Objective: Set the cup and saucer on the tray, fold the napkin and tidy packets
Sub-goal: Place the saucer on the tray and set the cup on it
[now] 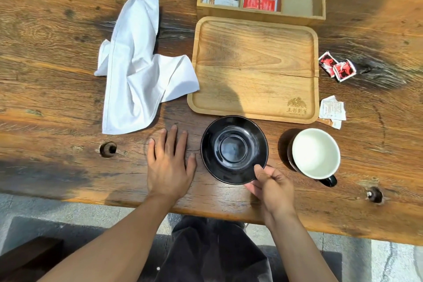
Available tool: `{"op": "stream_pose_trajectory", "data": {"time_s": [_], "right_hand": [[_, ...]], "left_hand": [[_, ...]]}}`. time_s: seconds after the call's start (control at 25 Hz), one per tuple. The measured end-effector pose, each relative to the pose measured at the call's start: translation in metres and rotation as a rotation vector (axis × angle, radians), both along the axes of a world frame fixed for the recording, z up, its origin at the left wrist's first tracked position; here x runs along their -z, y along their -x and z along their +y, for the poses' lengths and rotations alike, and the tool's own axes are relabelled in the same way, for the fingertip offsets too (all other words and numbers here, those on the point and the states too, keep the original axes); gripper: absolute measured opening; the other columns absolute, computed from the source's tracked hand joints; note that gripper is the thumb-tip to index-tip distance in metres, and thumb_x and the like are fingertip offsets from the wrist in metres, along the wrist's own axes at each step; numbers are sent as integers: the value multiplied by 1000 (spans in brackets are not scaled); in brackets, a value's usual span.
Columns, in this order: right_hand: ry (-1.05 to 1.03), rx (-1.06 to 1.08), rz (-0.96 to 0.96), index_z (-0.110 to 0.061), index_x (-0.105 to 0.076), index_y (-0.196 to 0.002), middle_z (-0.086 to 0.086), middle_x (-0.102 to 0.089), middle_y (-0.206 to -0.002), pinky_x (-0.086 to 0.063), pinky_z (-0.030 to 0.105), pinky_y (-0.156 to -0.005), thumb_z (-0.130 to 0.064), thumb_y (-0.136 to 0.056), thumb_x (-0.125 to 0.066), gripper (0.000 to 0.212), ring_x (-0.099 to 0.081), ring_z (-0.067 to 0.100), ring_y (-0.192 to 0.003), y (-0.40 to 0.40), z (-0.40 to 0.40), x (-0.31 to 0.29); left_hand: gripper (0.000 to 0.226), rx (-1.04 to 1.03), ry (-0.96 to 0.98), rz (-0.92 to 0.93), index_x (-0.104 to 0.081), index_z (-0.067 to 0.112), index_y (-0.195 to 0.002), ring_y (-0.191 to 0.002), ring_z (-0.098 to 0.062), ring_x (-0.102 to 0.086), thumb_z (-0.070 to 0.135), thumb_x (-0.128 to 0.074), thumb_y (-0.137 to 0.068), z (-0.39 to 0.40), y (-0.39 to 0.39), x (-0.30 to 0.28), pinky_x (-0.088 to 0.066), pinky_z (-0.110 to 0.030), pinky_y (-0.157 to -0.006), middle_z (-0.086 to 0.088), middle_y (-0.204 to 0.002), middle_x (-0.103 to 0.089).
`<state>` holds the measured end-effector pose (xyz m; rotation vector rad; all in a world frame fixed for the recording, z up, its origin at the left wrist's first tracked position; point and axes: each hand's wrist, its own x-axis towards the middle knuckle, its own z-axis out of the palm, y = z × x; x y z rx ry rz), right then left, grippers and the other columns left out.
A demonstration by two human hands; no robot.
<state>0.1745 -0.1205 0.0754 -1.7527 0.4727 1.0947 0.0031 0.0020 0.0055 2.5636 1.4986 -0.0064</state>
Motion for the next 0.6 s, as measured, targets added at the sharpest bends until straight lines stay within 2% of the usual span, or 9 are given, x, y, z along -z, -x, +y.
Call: {"op": "stream_pose_trajectory", "data": {"time_s": [0.12,0.2,0.32,0.44,0.6], "right_hand": [[-107,40,65,-10,-62,-81,9,-66,-70,-50,29,-69,-12,-89,-63,8,-69,11,-59,1,9,-10],[-184,86,78,-9,-63,-87,4,-73,-68,-56,28,-74,-10,-89,-62,2,-72,13,-64,-4,25,-16],[-242,169,80,-6,-61,-91,7,-71,-70,-60,25,-66,-5,-88,-62,4,-66,15,-60,-17,57,-20],[-251,183,94,-9,-56,-96,7,-65,-84,-58,23,-64,-5,-89,-61,9,-62,15,-68,-30,94,-18],[-223,183,73,0,-57,-117,14,-68,-107,-58,22,-67,-6,-87,-64,31,-66,17,-78,-41,141,-9]], "left_hand": [[57,-7,11,-1,-41,18,-141,-140,-33,-30,43,-39,-90,-1,0,-1,-18,-53,-113,-10,-151,-41],[57,-8,25,7,-40,18,-142,-141,-33,-30,44,-39,-91,0,0,-1,-19,-54,-114,-9,-151,-40],[58,-10,40,17,-39,19,-142,-141,-32,-30,44,-40,-90,-1,0,-1,-20,-54,-114,-9,-152,-39],[58,-10,43,15,-38,19,-143,-141,-31,-29,43,-40,-90,0,1,0,-19,-53,-113,-9,-153,-39],[58,-4,50,17,-39,20,-143,-141,-31,-29,44,-41,-90,0,2,1,-19,-52,-114,-8,-152,-38]]}}
